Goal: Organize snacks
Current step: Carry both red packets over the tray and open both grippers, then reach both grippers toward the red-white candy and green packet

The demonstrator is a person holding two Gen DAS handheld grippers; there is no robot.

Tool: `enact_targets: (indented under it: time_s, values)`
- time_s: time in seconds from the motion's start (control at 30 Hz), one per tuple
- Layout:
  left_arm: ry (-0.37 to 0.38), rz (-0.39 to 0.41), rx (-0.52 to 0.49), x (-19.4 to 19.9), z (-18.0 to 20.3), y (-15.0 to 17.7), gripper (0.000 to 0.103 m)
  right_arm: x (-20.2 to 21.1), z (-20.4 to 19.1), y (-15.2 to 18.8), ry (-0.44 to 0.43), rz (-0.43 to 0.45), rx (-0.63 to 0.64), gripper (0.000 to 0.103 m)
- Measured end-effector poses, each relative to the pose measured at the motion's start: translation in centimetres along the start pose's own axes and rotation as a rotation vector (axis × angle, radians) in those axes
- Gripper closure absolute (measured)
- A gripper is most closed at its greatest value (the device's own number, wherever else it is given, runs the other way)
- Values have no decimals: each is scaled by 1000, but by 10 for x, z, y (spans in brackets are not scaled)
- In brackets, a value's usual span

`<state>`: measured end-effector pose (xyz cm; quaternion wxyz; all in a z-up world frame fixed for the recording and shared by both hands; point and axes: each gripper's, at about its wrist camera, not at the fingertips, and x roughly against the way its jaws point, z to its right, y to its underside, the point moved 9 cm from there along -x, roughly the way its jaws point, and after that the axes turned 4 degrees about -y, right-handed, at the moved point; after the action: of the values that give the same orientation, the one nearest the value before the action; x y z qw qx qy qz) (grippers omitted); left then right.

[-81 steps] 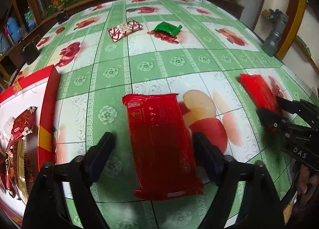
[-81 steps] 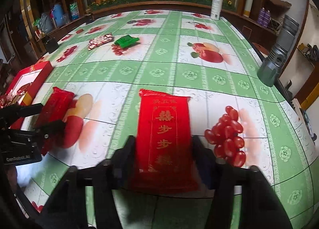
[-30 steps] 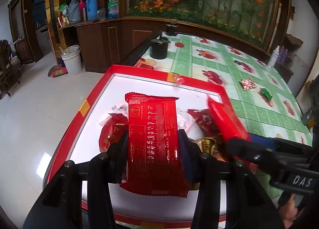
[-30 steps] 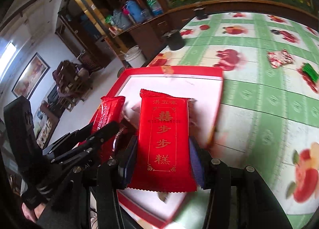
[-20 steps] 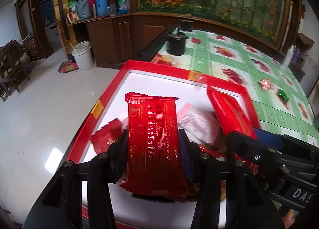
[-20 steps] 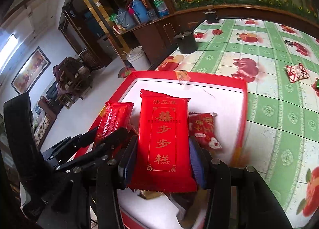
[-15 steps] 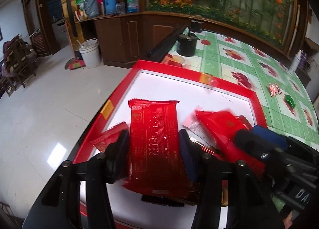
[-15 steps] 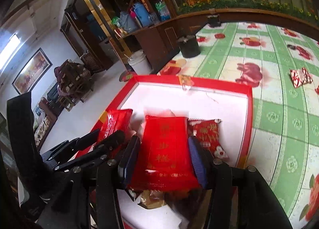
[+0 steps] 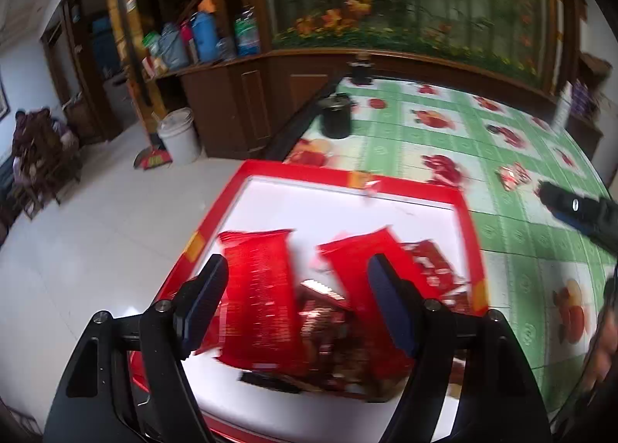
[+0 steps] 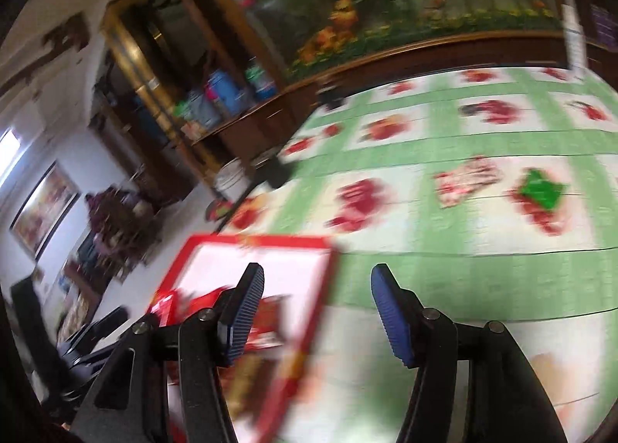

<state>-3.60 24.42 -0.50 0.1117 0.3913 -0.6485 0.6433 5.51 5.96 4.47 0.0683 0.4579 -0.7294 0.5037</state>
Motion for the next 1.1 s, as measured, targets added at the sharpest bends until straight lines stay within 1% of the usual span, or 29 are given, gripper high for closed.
enact_targets:
  time_s: [0.13,0.2,0.27,0.33,0.37,0.5,0.57,0.63,0.73,0.87,0.9,1.0,1.1]
  values:
    - [2,10,-71,8,29,-6,28,29,62,-18,111,65,-47,41]
    - [14,5,-101,10,48,-9,28,48,97,-28,162,111,-79,39]
    - [27,-2,-127,12,65,-11,28,62,125,-35,214,160,-82,33]
    - [54,-15,-162,14,88,-13,28,71,151,-40,237,182,-111,33]
    - [71,-24,-178,14,99,-14,28,74,168,-42,243,179,-150,33]
    - [141,-63,-240,12,146,-21,28,87,207,-46,251,174,-261,33]
    - [170,-76,-260,9,163,-30,28,94,217,-46,263,182,-289,33]
    - [180,-84,-284,2,179,-45,28,98,229,-45,277,181,-336,33]
    - [159,-85,-306,-14,194,-67,28,95,243,-40,242,156,-435,33]
    - [170,-140,-281,-44,218,-92,28,90,254,-31,190,123,-535,33]
    - [176,-155,-271,-54,226,-96,28,88,255,-30,179,118,-546,33]
    - [191,-173,-282,-74,253,-102,28,86,254,-29,171,108,-557,33]
    - [232,-195,-293,-93,283,-103,28,86,254,-28,152,105,-572,33]
